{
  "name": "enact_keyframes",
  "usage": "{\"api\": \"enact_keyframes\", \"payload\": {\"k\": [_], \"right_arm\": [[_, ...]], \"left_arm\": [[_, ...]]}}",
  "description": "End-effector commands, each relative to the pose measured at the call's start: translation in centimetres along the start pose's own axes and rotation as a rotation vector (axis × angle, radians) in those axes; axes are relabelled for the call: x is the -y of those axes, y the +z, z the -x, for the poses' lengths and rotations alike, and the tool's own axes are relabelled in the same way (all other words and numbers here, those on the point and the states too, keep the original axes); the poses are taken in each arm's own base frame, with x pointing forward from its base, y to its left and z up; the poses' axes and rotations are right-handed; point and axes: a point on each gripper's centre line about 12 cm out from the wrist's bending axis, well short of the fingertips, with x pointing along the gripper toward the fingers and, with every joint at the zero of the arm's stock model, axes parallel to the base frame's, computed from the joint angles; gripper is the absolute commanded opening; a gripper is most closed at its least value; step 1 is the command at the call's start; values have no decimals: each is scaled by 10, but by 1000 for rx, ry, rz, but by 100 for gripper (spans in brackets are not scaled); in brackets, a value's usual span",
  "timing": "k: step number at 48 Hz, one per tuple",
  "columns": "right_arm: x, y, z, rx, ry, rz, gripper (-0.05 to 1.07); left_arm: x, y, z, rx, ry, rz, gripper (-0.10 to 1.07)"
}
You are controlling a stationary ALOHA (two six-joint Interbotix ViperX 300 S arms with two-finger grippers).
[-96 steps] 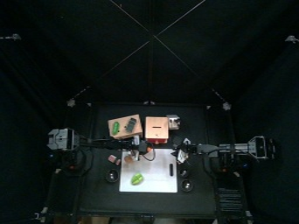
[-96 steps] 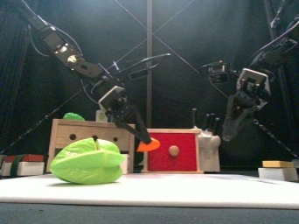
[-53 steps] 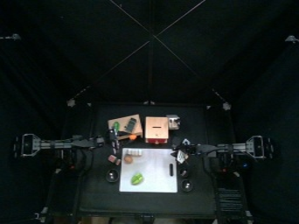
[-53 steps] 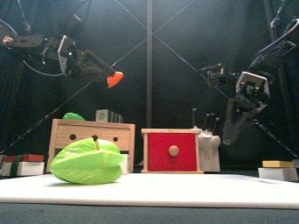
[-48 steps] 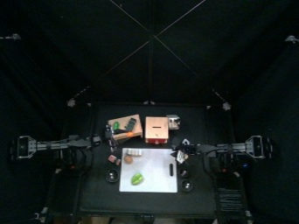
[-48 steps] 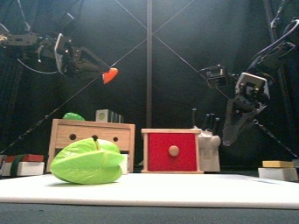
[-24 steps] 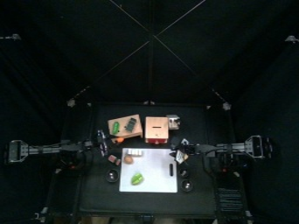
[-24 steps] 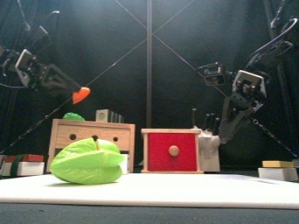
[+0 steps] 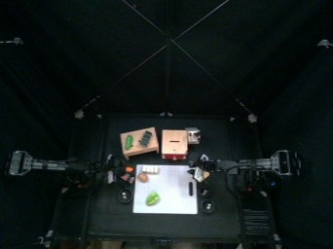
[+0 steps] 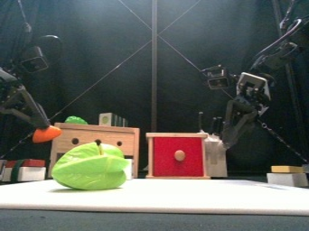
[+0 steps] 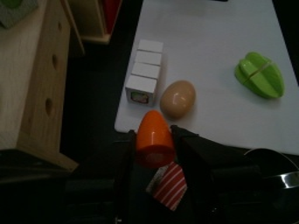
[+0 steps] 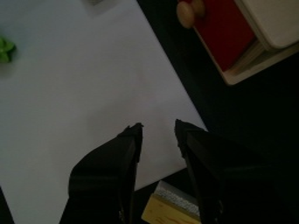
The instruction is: Drop carrot underneath bench
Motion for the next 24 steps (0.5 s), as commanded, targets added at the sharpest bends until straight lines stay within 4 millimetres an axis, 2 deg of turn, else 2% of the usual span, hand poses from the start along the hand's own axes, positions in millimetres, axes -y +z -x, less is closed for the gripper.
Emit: {"api": "enact_keyframes", "payload": {"k": [1,12,24], "right_arm": [[-5,12,2,34,13,3,75],[-4,12,0,28,9,12,75],[-4,13,0,28,6,18,75]], "left_arm": [[0,4,-1,6,0,11,69],[0,-1,-6,-36,3,27,71],[0,-8,-15,-105,11,43,80]]}}
